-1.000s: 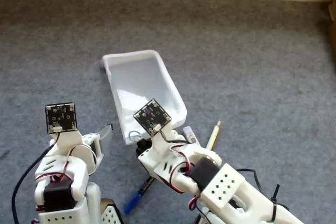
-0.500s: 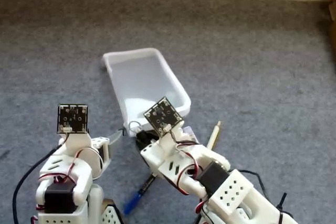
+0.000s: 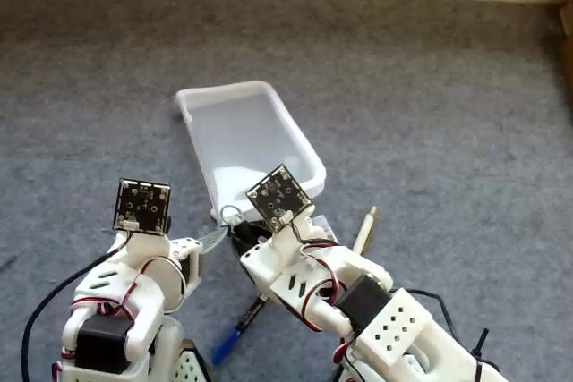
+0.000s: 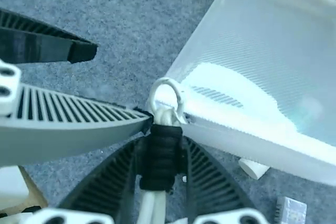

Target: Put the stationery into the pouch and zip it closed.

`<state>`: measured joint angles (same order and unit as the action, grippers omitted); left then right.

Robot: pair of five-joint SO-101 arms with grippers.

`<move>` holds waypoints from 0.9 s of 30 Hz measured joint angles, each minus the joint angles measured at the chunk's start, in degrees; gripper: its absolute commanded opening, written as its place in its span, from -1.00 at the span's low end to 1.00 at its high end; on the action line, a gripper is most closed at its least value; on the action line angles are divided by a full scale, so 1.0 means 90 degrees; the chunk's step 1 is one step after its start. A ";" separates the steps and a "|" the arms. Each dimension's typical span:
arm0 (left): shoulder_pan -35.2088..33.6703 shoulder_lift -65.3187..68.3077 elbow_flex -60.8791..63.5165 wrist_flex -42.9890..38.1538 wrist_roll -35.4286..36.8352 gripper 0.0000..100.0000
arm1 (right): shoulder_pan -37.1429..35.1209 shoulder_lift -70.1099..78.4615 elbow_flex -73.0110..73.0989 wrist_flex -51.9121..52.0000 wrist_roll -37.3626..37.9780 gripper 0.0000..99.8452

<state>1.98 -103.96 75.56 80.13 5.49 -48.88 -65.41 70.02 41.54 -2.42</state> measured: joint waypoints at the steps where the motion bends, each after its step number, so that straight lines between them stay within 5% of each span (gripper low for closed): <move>1: 0.0029 0.0000 0.0000 0.0000 0.0000 -0.38 | 0.0000 0.0000 0.0000 0.0000 0.0000 -0.99; 13: -0.0225 0.0010 0.0889 -0.1016 0.0000 -0.38 | 0.0000 0.0000 0.0000 0.0000 0.0000 -0.99; 27: -0.0488 0.0010 0.0889 -0.1084 0.0000 -0.38 | 0.0000 0.0000 0.0195 -0.0039 0.0000 -0.99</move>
<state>-2.42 -103.87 83.56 70.37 5.49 -48.88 -65.41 71.78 41.19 -2.42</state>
